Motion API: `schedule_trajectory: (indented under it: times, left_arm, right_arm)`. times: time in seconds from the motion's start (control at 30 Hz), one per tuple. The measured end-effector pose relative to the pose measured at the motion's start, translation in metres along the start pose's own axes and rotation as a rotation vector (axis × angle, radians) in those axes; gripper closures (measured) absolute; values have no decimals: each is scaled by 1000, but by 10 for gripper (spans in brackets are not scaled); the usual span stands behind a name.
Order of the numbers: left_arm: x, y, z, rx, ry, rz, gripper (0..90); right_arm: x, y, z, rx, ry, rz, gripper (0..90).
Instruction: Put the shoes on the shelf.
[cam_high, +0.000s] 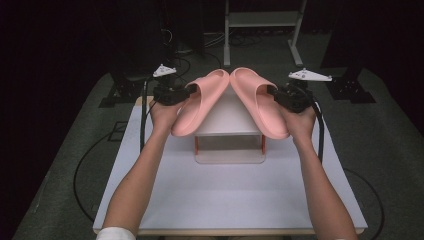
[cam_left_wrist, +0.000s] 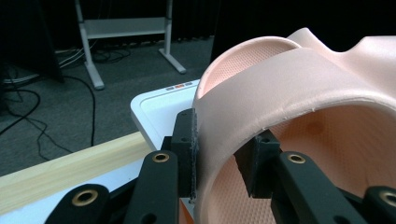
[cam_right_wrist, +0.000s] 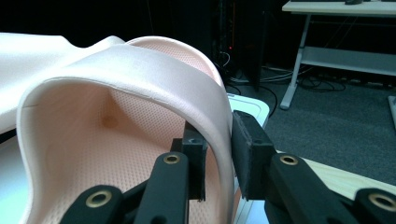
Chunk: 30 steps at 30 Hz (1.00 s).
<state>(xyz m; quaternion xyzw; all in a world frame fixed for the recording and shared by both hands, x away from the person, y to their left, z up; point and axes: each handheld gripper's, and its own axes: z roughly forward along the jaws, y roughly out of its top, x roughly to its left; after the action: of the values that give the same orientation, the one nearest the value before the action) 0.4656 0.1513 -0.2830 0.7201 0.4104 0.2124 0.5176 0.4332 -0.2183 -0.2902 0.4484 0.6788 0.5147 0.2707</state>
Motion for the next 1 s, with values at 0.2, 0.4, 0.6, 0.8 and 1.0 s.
schedule_trajectory:
  times: [0.2, 0.4, 0.6, 0.8, 1.0]
  left_arm:
    - [-2, 1, 2, 3, 5, -1, 689]
    - [-3, 3, 2, -1, 7, -8, 670]
    - [-3, 3, 4, -1, 5, -18, 658]
    - [-3, 3, 4, -7, 0, -33, 650]
    - [-5, 4, 3, -10, 2, -35, 642]
  right_arm:
    - [1, 0, 1, -1, -13, -1, 741]
    - [0, 0, 3, 4, -16, 2, 738]
    - [2, 0, 3, 0, -15, 8, 724]
    - [4, 0, 5, 4, -9, 0, 720]
    - [5, 1, 5, 4, -9, 3, 715]
